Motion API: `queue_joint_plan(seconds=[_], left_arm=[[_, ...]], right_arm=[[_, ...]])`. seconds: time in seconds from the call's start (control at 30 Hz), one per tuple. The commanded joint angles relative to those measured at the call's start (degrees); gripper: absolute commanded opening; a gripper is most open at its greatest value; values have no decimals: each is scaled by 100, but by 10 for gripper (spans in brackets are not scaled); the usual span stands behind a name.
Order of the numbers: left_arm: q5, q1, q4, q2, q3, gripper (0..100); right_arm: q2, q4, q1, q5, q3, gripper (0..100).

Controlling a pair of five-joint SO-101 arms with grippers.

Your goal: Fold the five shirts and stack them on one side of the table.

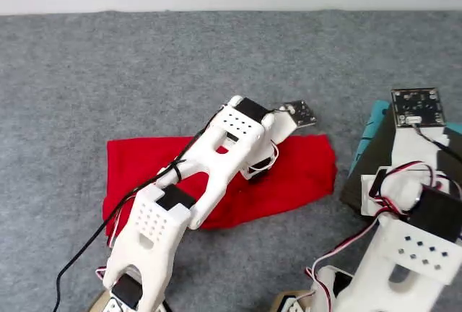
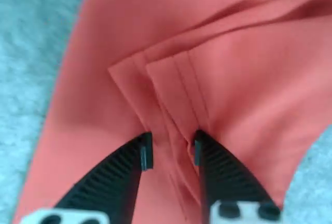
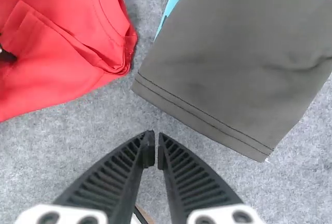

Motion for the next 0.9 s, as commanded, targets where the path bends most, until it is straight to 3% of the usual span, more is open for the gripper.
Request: queue_joint_plan(seconds=[0.0,0.23,0.43,0.63,0.87], left_arm=[[220,-167,440,-246,-629,137],[888,-800,1345,-1116,-1464,138],[1512,-2101,1336,-2567,-75,142],[1415,-3534,1327,-4352,1727,189],[536,-5090,747,-5240,3248,230]], right_arm=[[-75,207,40,-18,-53,18],[-84,215,40,-18,-70,18],[-84,215,40,-18,-70,18],[-84,215,40,-18,-70,18],[-84,215,22,-18,-44,18]])
